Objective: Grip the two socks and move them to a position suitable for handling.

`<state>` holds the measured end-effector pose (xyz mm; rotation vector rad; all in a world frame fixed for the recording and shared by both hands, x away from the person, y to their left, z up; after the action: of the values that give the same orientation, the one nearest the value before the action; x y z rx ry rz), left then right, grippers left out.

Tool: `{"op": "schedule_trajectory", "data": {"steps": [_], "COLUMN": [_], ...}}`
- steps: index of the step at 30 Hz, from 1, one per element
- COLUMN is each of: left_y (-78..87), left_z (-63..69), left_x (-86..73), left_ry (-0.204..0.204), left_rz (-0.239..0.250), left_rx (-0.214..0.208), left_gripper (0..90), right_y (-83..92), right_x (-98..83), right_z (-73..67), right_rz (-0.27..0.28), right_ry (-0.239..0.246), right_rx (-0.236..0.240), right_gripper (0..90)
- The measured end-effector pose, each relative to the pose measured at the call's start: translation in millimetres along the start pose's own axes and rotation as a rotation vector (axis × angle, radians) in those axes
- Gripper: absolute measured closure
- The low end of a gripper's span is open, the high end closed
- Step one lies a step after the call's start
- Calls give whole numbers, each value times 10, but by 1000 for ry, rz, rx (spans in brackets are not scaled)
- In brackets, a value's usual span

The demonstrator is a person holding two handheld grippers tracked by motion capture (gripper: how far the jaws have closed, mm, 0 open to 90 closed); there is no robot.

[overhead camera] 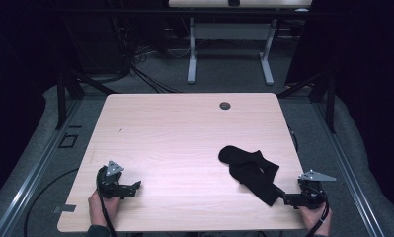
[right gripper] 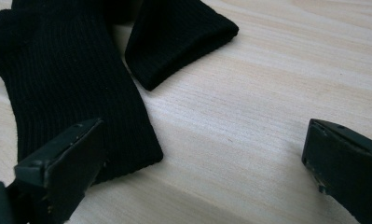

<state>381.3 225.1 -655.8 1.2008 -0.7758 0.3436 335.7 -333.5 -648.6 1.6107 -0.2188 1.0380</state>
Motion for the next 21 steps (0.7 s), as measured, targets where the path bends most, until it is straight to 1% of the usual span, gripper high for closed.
{"op": "schedule_trajectory", "data": {"steps": [3, 16, 19, 21], "left_y": [-1, 1, 2, 3], "left_z": [1, 1, 2, 1], "left_x": [0, -1, -2, -2], "left_ry": [1, 4, 7, 6], "left_rz": [1, -1, -2, -3], "left_rx": [0, -1, 1, 0], "left_gripper": [8, 8, 8, 8], "right_y": [0, 1, 0, 10], "right_x": [-1, -4, 1, 3], "right_z": [-2, -10, -16, -19], "right_rz": [0, -7, -8, -11], "right_ry": [-4, 8, 6, -4], "right_rx": [-1, 1, 0, 1], "right_gripper": [0, 0, 0, 0]}}
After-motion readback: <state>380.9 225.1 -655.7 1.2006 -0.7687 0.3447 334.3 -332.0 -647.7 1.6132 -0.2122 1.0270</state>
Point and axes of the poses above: each handheld gripper's, and its own axes: y roughly backward along the jaws, x roughly out of its top, z roughly to its right, the point moved 9 cm from there along -y, roughly forward along the jaws, and after that the axes turned 12 degrees about y, right-handed, at the moved point
